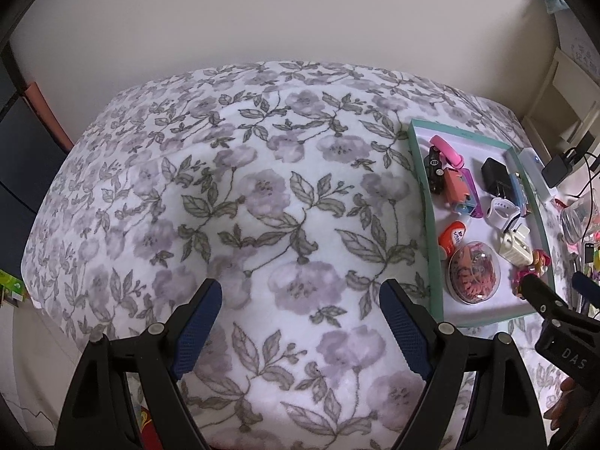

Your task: Organize rigid objects

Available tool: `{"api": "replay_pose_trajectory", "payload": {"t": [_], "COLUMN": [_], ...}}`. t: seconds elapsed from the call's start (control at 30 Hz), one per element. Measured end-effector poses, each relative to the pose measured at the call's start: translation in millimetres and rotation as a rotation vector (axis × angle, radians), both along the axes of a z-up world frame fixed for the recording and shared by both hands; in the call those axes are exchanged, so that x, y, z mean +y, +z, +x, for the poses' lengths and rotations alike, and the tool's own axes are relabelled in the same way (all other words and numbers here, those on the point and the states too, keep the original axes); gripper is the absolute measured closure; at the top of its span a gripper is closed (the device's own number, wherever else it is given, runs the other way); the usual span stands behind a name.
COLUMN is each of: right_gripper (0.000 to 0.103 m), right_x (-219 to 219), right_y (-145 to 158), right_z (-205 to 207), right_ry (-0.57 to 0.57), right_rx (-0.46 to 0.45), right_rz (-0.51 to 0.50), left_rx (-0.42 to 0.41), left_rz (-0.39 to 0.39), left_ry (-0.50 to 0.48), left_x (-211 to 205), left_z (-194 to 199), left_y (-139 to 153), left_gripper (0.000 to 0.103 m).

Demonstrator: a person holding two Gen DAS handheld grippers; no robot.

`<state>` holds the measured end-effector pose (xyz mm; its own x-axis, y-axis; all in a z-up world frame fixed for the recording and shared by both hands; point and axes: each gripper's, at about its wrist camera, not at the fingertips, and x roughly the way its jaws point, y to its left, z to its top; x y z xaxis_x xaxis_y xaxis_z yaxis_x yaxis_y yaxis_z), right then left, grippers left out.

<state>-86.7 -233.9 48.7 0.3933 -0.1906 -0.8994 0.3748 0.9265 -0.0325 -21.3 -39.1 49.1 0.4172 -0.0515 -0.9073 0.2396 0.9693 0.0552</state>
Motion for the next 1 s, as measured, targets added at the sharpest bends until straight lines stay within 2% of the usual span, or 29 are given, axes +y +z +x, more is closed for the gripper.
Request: {"api": "replay_pose_trajectory", "payload": {"t": [0.43, 1.0], "right_gripper": [0.000, 0.000], "right_x": [9.8, 12.2], "right_y": [19.4, 22.0], "right_z": [-7.9, -9.5], "right_ry": [0.008, 0.015], "right_rx": [-0.053, -0.041], "right_rz": [-0.034, -0.052], "left_rx": [-0.040, -0.050], "left_rz": [-0.007, 0.011], "left_ry": [0.004, -0.014], "left_x": [3.3, 2.8], "left_z": [-5.3, -8.6], "left_y": [10.2, 13.0], "left_gripper": [0.016, 0.016]}}
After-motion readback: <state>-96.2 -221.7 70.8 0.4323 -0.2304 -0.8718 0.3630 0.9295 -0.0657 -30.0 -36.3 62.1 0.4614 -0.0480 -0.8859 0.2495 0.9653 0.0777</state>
